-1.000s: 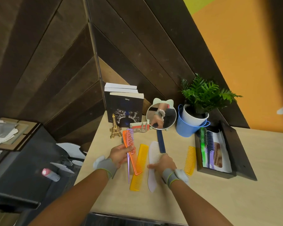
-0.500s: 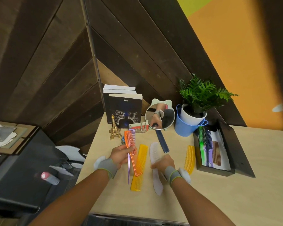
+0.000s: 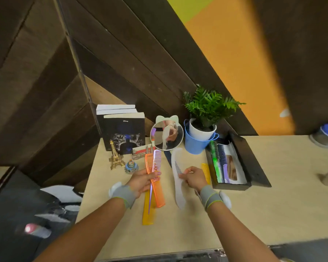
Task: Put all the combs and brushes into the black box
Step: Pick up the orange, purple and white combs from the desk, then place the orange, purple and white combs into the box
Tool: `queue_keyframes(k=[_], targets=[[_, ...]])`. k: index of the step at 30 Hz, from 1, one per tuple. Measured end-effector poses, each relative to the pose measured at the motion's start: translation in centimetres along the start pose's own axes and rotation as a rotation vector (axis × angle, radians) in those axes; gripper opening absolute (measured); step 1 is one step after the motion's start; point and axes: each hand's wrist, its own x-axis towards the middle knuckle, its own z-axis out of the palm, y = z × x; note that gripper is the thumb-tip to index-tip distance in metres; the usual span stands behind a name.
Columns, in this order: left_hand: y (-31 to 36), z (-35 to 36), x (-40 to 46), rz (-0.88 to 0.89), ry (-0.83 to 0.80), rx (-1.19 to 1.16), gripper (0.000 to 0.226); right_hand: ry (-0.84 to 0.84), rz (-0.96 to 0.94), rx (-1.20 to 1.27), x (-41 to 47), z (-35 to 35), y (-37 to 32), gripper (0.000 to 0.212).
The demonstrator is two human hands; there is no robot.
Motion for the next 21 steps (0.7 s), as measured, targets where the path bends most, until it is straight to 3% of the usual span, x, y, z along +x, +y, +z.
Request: queue_keyframes(k=[11,17,21], targets=[[1.2,8.1,1.8,0.032,-0.125,0.038,0.029,0.135,0.028,0.329,-0.2,-10.1,-1.8,0.028],[0.8,13.4,3.0,0.043,-0.121,-0.002,0.027,0.198,0.026,0.332,2.4,-15.3,-1.5,0.018],[0.4,16.9,4.0,0.045,-0.095,-0.015,0.034,0.157,0.001,0.182,4.7,-17.7,-1.2,0.025]])
